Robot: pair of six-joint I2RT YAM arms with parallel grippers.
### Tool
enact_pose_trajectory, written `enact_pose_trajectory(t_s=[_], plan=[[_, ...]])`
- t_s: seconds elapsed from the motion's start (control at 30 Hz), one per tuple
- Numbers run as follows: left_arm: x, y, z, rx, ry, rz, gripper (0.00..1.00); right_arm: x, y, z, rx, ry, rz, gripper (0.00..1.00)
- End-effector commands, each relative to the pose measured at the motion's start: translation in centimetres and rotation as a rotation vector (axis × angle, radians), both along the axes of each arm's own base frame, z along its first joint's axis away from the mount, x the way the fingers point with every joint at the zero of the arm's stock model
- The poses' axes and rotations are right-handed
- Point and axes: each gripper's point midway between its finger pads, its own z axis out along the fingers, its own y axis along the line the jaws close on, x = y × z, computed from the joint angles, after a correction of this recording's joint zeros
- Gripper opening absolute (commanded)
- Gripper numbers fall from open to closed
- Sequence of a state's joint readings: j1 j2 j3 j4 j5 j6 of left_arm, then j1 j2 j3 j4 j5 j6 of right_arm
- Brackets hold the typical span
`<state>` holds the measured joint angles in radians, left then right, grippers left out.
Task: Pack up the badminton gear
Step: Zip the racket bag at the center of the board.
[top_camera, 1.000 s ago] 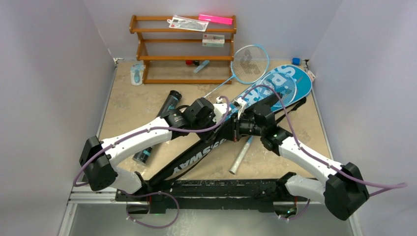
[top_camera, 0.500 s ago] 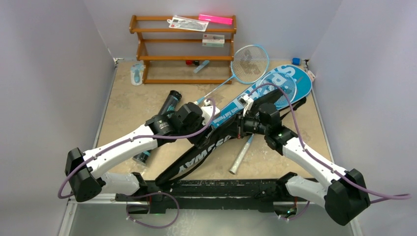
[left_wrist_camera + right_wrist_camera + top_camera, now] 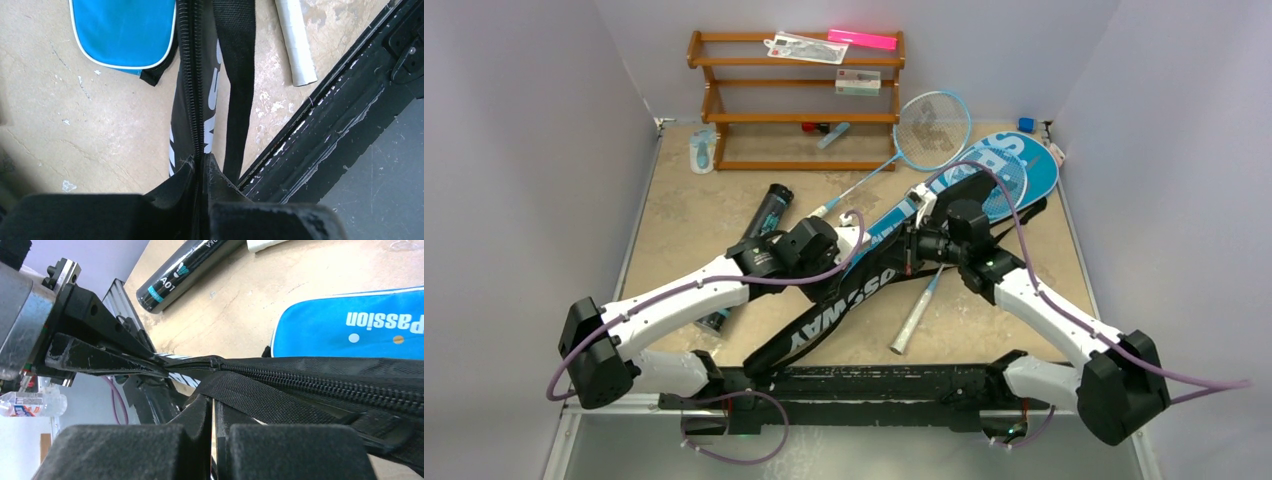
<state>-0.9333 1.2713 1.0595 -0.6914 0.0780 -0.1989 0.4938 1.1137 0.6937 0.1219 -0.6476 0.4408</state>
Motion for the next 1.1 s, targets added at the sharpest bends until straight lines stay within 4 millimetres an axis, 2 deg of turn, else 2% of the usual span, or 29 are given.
enact_pose_trajectory(t_s=[0.0, 0.23, 0.33, 0.43, 0.47, 0.5, 0.57, 0.67, 0.8, 0.87, 0.97, 1.07], plan=[[0.7, -1.3, 0.9, -0.048, -0.024, -0.007, 0.0, -1.7, 2.9, 3.2, 0.083, -0.081, 0.143, 0.0], [2.0, -1.8, 2.5, -0.076, -0.092, 0.009, 0.0, -5.2, 5.8, 2.5, 0.144, -0.038, 0.229, 0.0], [2.3, -1.5, 2.9, -0.076, -0.118, 0.026, 0.0, -6.3, 6.5, 1.9, 0.153, -0.033, 0.247, 0.0], [2.6, -1.2, 3.5, -0.084, -0.146, 0.039, 0.0, -6.5, 6.6, 1.2, 0.149, -0.028, 0.25, 0.0], [2.6, -1.1, 3.7, -0.089, -0.153, 0.038, 0.0, -6.4, 6.6, 1.0, 0.142, -0.031, 0.244, 0.02], [2.6, -1.1, 3.8, -0.093, -0.157, 0.036, 0.0, -6.3, 6.4, 0.8, 0.128, -0.031, 0.236, 0.12], [3.2, -0.7, 3.9, -0.08, -0.189, 0.058, 0.0, -5.9, 5.9, 0.7, 0.086, -0.037, 0.2, 0.3], [4.0, -0.1, 4.0, -0.056, -0.228, 0.089, 0.0, -5.1, 4.2, -0.2, -0.004, -0.039, 0.093, 0.44], [5.3, 0.9, 4.6, -0.022, -0.296, 0.139, 0.0, -4.3, 0.9, -1.9, -0.101, -0.088, -0.063, 0.48], [5.8, 1.3, 4.8, -0.004, -0.325, 0.154, 0.0, -4.2, -0.6, -1.9, -0.117, -0.118, -0.126, 0.48], [5.9, 1.2, 5.1, 0.009, -0.339, 0.138, 0.0, -4.0, -2.5, -0.6, -0.103, -0.166, -0.221, 0.52], [5.5, 0.8, 5.0, 0.014, -0.34, 0.1, 0.0, -3.3, -3.2, 1.2, -0.078, -0.189, -0.288, 0.64]])
